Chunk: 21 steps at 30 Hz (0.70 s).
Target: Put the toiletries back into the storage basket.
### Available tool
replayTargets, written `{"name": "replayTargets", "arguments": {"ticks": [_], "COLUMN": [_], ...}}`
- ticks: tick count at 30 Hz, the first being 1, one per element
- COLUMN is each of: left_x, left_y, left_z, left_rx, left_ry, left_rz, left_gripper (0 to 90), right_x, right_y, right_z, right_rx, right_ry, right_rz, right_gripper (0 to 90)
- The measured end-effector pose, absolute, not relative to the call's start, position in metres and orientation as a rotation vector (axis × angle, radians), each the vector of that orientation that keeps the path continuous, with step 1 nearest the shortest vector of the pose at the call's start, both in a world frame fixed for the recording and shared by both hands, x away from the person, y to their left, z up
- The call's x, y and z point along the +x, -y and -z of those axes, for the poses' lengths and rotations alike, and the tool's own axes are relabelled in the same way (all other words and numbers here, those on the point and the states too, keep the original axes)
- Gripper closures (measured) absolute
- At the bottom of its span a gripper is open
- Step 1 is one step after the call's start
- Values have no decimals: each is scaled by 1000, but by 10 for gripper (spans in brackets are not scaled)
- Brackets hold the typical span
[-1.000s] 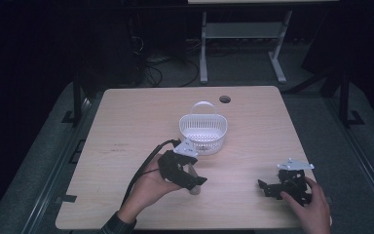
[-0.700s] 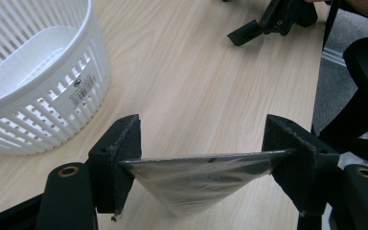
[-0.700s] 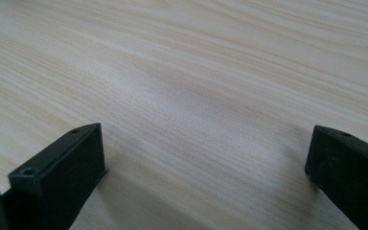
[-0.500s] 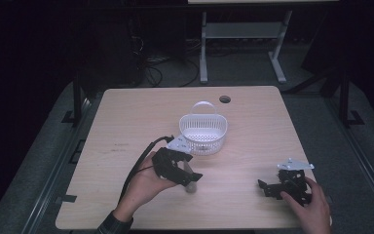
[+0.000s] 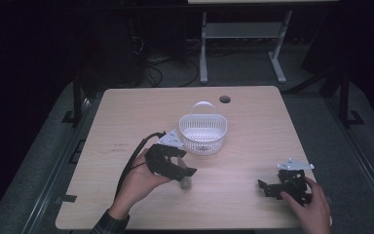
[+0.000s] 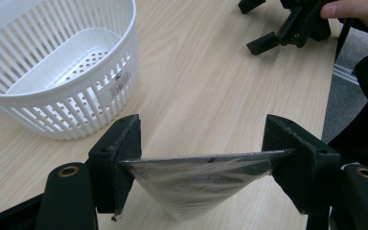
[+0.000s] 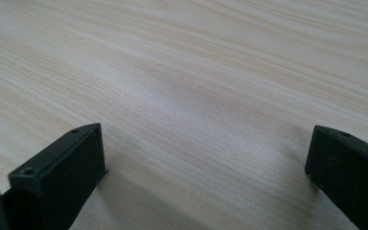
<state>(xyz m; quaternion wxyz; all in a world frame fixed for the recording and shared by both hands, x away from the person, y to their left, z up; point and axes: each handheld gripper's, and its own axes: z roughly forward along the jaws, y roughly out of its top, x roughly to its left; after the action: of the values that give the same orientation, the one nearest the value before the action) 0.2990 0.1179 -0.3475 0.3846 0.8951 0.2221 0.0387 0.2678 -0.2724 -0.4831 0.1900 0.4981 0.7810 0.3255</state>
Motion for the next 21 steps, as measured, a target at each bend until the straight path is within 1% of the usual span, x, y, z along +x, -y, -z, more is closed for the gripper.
{"name": "replayTargets", "arguments": {"ticks": [21], "left_x": [319], "left_y": [-145], "left_z": [336], "left_rx": [2235], "left_ry": [-611], "left_rz": [-159], "left_gripper": [295], "right_x": [268], "right_y": [272], "right_z": [483], "right_rx": [1399], "right_ry": [-2196], "right_rz": [-915], "right_gripper": [0]}}
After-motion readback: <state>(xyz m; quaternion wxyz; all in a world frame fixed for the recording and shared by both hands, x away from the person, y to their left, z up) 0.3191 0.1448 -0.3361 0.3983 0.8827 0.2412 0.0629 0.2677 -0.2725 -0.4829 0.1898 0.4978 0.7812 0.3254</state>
